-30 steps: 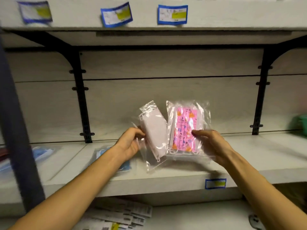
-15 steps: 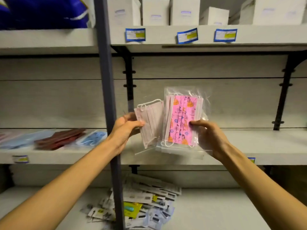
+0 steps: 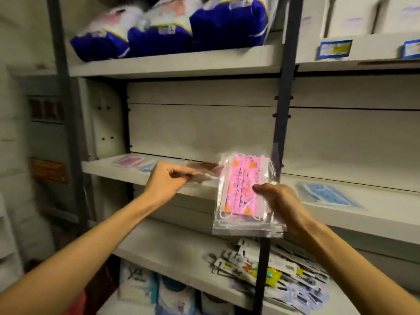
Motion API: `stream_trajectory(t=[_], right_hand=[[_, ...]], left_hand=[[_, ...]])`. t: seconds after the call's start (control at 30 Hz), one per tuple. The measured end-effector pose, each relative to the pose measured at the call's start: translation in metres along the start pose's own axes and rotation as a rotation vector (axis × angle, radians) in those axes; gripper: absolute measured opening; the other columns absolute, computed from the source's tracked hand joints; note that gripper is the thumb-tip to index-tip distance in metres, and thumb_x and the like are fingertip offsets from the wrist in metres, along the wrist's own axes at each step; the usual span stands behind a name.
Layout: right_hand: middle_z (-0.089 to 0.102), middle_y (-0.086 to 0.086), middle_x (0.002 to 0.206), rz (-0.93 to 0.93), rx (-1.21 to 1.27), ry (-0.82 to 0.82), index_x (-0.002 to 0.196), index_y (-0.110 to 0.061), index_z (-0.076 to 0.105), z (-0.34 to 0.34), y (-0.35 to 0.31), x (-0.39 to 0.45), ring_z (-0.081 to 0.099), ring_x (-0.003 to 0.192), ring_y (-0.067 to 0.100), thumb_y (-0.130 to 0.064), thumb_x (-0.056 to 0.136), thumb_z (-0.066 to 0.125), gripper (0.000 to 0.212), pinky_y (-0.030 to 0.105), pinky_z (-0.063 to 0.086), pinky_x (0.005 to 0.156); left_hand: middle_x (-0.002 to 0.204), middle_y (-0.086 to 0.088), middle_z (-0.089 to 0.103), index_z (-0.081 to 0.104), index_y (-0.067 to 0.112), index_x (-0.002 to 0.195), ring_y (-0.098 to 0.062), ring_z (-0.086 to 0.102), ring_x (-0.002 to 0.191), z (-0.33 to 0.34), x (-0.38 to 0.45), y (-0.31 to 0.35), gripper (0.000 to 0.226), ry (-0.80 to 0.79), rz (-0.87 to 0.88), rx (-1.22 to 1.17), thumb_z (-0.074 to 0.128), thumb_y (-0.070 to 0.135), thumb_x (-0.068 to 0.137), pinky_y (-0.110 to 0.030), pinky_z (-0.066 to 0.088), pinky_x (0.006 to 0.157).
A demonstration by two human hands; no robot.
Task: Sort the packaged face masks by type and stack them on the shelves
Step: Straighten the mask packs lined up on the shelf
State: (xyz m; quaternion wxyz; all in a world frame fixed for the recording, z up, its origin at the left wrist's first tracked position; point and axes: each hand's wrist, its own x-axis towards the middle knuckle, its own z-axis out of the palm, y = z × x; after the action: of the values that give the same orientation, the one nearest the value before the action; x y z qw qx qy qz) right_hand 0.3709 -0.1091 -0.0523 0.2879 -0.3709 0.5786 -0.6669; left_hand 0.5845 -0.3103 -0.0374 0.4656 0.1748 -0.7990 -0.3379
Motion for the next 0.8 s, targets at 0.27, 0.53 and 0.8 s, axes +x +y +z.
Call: stream_trajectory(t=[0.27,0.53,0.8], right_hand=[[0.076,0.009,0.073,0.046,-0.029,-0.023,0.099,0.001,0.069,0.101,0.006,0.065,0.074,0.06,0.018,-0.01,0.088,0.069,0.015,0.019,0.051,0.044],[0.066,0.012,0.071,0.038,-0.032,0.038,0.102,-0.003,0.075,0.19,0.021,0.186,0.057,0.052,0.016,-0.026,0.084,0.073,0.029,0.03,0.046,0.049],[0.076,0.004,0.088,-0.016,0.004,-0.051,0.116,-0.009,0.068,0.27,0.014,0.309,0.073,0.073,0.021,-0.027,0.081,0.076,0.04,0.031,0.058,0.052]], left_hand=[[0.113,0.003,0.075,0.081,0.013,0.102,-0.005,0.063,0.115,-0.087,-0.012,-0.076,0.032,0.136,0.217,0.44,0.074,-0.01,0.081,-0.021,0.041,0.11],[0.125,0.003,0.071,0.081,0.018,0.104,-0.017,0.054,0.134,-0.162,0.036,-0.167,0.035,0.015,0.289,0.67,0.077,-0.005,0.079,-0.044,0.027,0.122],[0.128,0.005,0.069,0.081,0.02,0.106,-0.015,0.053,0.134,-0.24,0.123,-0.258,0.041,-0.032,0.241,0.736,0.067,-0.01,0.081,-0.038,0.023,0.123]])
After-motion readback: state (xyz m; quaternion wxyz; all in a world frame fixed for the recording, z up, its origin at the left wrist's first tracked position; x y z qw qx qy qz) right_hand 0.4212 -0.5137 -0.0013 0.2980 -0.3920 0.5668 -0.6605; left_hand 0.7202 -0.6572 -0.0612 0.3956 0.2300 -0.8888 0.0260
